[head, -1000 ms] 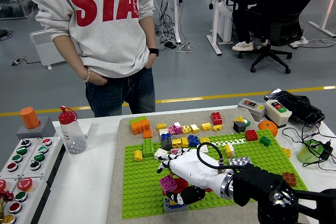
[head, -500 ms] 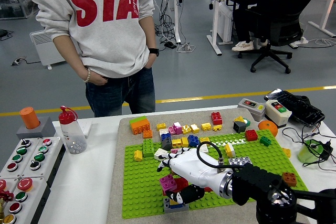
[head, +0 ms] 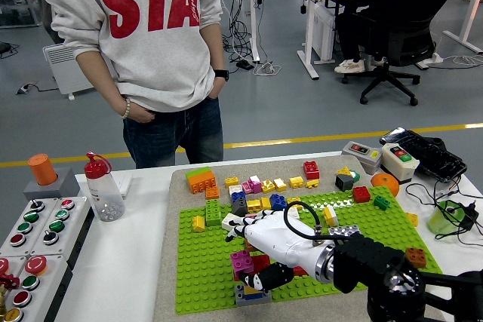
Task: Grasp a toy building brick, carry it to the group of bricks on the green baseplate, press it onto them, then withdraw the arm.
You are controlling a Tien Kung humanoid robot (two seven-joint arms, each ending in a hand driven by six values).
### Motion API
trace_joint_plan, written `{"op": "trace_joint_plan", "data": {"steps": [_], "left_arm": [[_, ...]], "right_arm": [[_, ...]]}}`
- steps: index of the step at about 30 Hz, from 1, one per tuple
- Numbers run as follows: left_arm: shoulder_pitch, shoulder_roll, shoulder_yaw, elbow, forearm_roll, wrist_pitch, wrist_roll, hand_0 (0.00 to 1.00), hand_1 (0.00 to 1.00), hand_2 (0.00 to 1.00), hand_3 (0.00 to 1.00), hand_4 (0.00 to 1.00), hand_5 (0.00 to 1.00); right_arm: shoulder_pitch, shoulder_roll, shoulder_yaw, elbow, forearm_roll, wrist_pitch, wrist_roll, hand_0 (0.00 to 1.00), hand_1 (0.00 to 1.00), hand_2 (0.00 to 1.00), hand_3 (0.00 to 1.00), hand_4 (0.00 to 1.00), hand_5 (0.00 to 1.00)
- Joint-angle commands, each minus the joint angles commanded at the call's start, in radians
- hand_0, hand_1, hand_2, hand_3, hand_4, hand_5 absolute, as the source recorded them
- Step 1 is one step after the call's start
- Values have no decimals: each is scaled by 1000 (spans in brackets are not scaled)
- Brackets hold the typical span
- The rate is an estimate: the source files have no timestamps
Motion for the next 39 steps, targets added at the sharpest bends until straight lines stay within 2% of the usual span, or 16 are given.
{"op": "trace_joint_plan", "data": {"steps": [28,39], "left_arm": [[-2,1,0,0,-1,1,-1,653,687,673,574,281,998],[-3,1,1,0,-2,0,-2,653,687,672,574,281,998]], "right_arm": [[0,-6,12,1,0,8,-2,894,826,962,806,681,374],[-1,-13,12,23,0,19,-5,894,826,962,803,681,372]]}}
